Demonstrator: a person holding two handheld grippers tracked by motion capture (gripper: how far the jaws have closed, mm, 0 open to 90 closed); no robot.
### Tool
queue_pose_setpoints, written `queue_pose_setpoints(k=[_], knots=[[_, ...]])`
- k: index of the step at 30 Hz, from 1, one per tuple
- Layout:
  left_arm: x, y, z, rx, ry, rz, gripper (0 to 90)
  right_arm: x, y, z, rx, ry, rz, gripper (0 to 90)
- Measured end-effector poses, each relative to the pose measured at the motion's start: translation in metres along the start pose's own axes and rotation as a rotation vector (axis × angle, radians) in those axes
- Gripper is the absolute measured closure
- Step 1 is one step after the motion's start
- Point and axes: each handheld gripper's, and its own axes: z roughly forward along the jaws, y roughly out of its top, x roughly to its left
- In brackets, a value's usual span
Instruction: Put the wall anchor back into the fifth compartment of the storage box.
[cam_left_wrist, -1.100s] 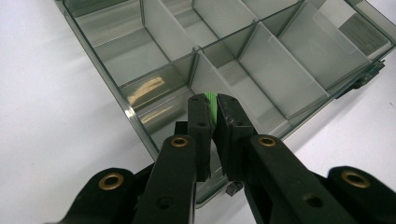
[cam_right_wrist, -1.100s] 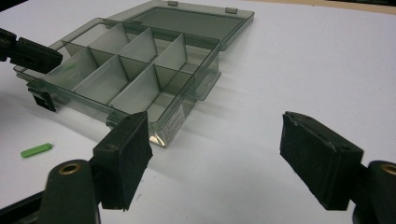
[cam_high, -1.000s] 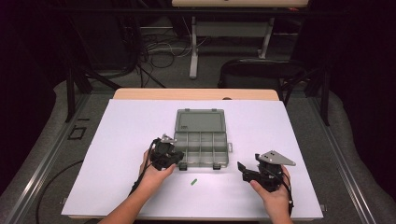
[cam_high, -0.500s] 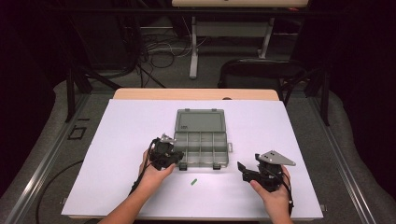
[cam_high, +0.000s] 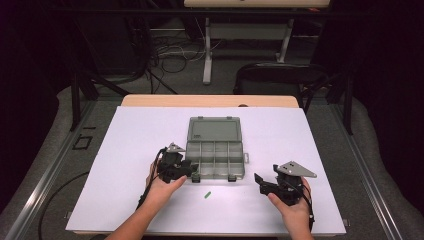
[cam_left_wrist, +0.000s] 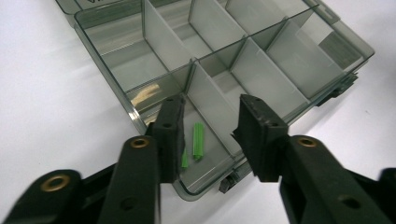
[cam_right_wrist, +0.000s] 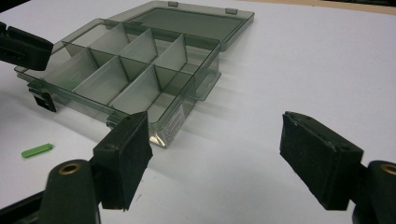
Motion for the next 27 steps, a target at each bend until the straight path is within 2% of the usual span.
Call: queue_pose_setpoints(k=[8,11,12,15,20,27], knots=[[-0.001,-0.001,-0.008,-0.031,-0.016,0.002,51.2,0.0,0.0,0.0,-0.002,0.0,0.002,23.8],[-0.001,-0.003,-0.012,-0.038,-0.012,0.013,50.1,0.0,0.0,0.0,0.0,-0.001,0.004,23.8],[-0.001,-0.003,-0.013,-0.041,-0.001,0.028,49.8,0.0,0.0,0.0,0.0,0.0,0.004,23.8],[-0.002,-0.005,-0.015,-0.044,-0.003,0.024,49.6,0.0,0.0,0.0,-0.003,0.0,0.004,23.8],[-0.003,-0.007,-0.017,-0.047,0.004,0.048,45.1,0.0,0.0,0.0,-0.013,0.0,0.006,23.8],[-0.005,-0.011,-0.021,-0.059,0.006,0.057,42.7,0.0,0.0,0.0,-0.003,0.001,0.005,23.8]])
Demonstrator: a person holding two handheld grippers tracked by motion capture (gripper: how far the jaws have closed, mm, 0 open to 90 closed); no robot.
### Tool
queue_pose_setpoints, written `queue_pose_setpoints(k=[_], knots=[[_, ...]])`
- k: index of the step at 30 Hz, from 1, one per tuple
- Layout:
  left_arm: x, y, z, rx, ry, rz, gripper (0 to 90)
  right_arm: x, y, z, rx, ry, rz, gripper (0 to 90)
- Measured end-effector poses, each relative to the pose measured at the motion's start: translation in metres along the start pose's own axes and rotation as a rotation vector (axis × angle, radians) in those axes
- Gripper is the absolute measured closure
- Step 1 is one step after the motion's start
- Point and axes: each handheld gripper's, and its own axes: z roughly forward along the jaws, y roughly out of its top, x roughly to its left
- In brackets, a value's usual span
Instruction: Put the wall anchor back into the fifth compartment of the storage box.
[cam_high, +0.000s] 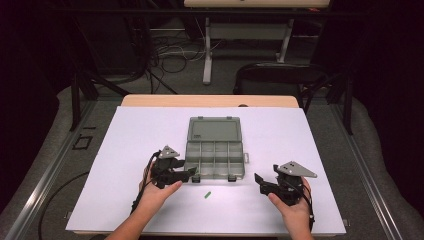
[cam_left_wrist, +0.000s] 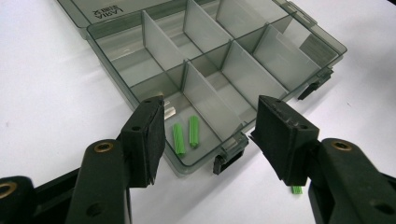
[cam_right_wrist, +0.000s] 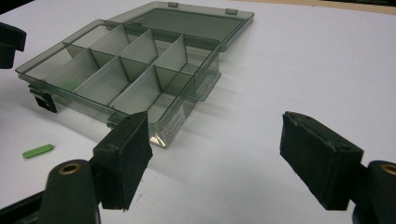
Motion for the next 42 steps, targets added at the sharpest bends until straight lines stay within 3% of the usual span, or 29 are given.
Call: queue_pose_setpoints(k=[16,18,20,23,24,26,28,32,42], knots=[[-0.022,-0.012,0.0,0.03,-0.031,0.053,43.8,0.0,0.0,-0.001,-0.003,0.001,0.003,23.8],[-0.024,-0.013,0.001,0.034,-0.036,0.055,44.3,0.0,0.0,0.001,-0.024,-0.003,0.003,23.7],[-0.025,-0.014,0.002,0.04,-0.04,0.063,44.6,0.0,0.0,-0.001,-0.002,-0.002,-0.001,23.8],[-0.029,-0.016,0.004,0.042,-0.044,0.066,45.6,0.0,0.0,0.001,-0.029,-0.005,0.006,23.8],[-0.03,-0.016,0.005,0.049,-0.047,0.077,45.8,0.0,0.0,-0.001,-0.002,-0.002,0.003,23.8],[-0.033,-0.017,0.007,0.054,-0.052,0.08,45.9,0.0,0.0,-0.001,-0.002,-0.002,0.002,23.8],[-0.034,-0.018,0.009,0.059,-0.052,0.088,46.2,0.0,0.0,0.001,-0.029,-0.005,0.004,23.8],[-0.037,-0.019,0.01,0.06,-0.058,0.091,47.0,0.0,0.0,-0.001,-0.004,-0.001,0.002,23.8],[-0.041,-0.021,0.016,0.079,-0.084,0.082,50.0,0.0,0.0,0.001,-0.027,-0.005,0.003,23.8]])
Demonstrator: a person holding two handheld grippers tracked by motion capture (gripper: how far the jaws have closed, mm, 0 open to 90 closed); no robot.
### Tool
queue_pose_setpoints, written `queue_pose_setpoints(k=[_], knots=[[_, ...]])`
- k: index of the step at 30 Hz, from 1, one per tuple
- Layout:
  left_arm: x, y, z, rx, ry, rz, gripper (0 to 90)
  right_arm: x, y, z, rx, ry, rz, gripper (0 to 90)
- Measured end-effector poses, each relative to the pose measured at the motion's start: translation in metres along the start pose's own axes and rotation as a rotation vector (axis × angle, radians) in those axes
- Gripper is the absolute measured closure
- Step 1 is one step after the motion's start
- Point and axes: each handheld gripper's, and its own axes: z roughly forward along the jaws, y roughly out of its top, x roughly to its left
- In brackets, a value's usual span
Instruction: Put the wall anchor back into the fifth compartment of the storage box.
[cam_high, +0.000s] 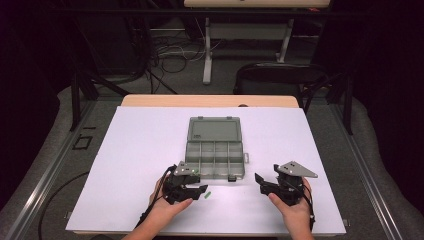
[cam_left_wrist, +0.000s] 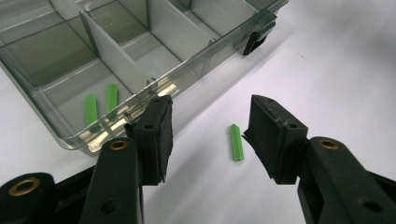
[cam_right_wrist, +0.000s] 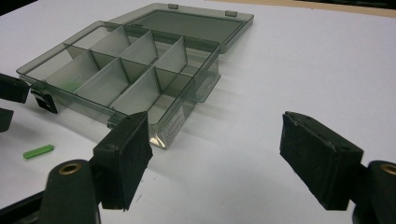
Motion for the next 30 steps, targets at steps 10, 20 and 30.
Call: queue_pose_setpoints(k=[10,20,30], knots=[[-0.005,-0.001,0.005,0.018,0.002,-0.011,59.8,0.0,0.001,-0.002,0.024,0.004,-0.005,23.9],[-0.011,-0.004,0.013,0.054,-0.019,-0.005,68.5,0.0,0.001,-0.002,0.026,0.004,-0.005,23.9],[-0.013,-0.005,0.018,0.077,-0.023,-0.004,73.9,0.0,0.001,-0.002,0.024,0.006,-0.006,23.9]])
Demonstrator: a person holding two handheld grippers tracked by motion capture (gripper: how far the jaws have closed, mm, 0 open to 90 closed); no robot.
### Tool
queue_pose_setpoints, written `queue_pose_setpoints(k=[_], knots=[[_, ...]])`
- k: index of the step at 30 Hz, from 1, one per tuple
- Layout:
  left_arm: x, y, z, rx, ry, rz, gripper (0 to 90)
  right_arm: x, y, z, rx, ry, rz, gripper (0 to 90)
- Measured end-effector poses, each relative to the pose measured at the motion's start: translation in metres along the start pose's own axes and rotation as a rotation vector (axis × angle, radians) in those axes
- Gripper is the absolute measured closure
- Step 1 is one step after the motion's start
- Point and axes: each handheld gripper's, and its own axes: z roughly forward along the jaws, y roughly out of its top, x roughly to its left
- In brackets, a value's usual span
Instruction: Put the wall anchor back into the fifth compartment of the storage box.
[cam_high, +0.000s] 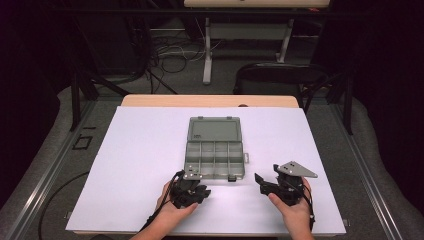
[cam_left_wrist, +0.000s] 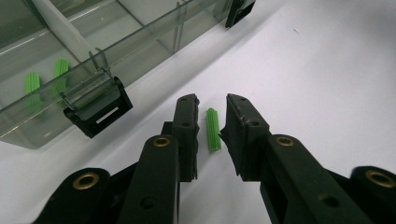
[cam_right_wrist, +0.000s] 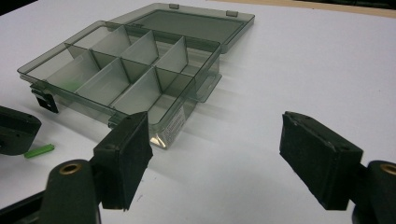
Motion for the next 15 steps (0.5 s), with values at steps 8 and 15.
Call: queue_pose_setpoints(k=[8,15], knots=[[-0.0009,-0.0007,0.003,0.015,-0.004,0.009,75.3,0.0,0.0,-0.0001,0.001,-0.001,0.001,23.9],[-0.0018,-0.0014,0.006,0.027,0.001,0.006,77.4,-0.0003,-0.0001,0.0,0.002,0.0,0.003,23.9]])
